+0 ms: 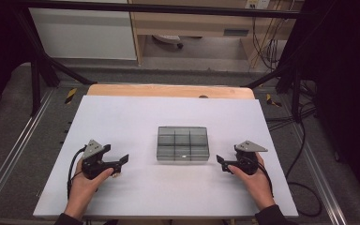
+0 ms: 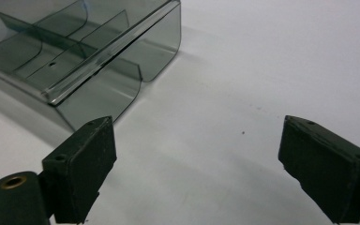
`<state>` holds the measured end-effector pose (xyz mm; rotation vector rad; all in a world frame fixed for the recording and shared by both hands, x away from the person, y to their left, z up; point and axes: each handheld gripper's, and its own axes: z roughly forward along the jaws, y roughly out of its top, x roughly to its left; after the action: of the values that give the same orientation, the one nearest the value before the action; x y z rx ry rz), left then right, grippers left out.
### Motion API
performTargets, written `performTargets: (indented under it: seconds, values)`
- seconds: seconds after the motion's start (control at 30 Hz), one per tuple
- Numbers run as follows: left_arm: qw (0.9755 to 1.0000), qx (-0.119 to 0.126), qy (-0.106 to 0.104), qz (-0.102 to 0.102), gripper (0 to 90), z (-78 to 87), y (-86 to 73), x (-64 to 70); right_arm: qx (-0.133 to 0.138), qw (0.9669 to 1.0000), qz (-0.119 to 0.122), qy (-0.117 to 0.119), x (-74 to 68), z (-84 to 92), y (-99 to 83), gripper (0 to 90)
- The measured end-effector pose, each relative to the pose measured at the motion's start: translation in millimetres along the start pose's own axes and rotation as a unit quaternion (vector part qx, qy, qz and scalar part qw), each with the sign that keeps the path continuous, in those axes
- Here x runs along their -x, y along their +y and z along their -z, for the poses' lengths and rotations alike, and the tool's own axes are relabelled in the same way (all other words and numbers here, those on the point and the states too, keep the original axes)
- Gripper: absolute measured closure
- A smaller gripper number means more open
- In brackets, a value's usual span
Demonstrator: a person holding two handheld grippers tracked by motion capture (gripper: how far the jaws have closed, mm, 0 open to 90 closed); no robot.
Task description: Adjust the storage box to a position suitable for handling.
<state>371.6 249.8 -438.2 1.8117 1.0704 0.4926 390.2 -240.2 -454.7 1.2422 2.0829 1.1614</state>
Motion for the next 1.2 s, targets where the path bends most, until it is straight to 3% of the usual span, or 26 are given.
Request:
performTargets:
  seconds: [0.1,0.33,0.43,0.6,0.7,0.77,0.97,1.0,1.03,1.07,1.13,1.17,1.2]
  values:
    - [0.9999,-0.013,-0.006,-0.006,12.6,-9.3,5.1,4.5,0.002,1.0000,0.001,0.000,7.7,-3.2,5.9,23.3]
    - [0.9996,-0.021,-0.007,-0.015,14.3,-27.4,18.2,2.6,-0.001,1.0000,0.002,-0.003,21.6,-14.2,20.4,34.1]
    - [0.9995,-0.026,-0.008,-0.013,15.5,-33.0,20.2,-0.6,-0.018,0.9998,0.010,0.001,24.3,-22.8,25.2,38.8]
    - [0.9990,-0.040,0.003,-0.022,16.6,-48.4,29.6,-4.0,-0.026,0.9995,0.013,-0.006,33.5,-38.5,29.6,47.5]
    - [0.9984,-0.044,0.010,-0.035,20.3,-54.6,32.9,-3.0,-0.031,0.9990,0.022,-0.022,37.3,-45.8,34.3,52.1]
    - [0.9980,-0.045,0.019,-0.039,22.1,-58.6,34.0,-3.9,-0.023,0.9993,0.022,-0.019,38.6,-48.7,38.5,56.3]
    - [0.9964,-0.061,0.028,-0.051,34.1,-74.4,41.8,-5.5,-0.025,0.9994,0.026,0.003,34.2,-62.2,48.4,74.0]
    - [0.9964,-0.061,0.028,-0.051,40.5,-74.4,41.8,-5.5,-0.021,0.9995,0.021,0.007,32.3,-64.8,50.5,76.4]
    - [0.9978,-0.056,0.010,-0.032,46.8,-77.8,44.0,-5.5,-0.018,0.9996,0.018,0.015,30.3,-67.2,52.6,78.3]
    - [0.9981,-0.055,0.006,-0.026,49.7,-79.5,45.5,-5.1,-0.017,0.9995,0.021,0.016,28.9,-69.1,53.9,79.5]
    - [0.9979,-0.055,0.009,-0.034,56.9,-80.8,47.5,-4.0,-0.020,0.9992,0.029,0.018,25.9,-74.2,55.6,81.5]
    - [0.9967,-0.059,0.016,-0.052,60.5,-84.2,51.5,-1.1,-0.025,0.9990,0.034,0.014,25.4,-76.8,55.4,83.4]
    - [0.9967,-0.059,0.016,-0.052,64.4,-84.2,51.5,-1.1,-0.026,0.9990,0.035,0.010,25.5,-78.2,55.1,84.6]
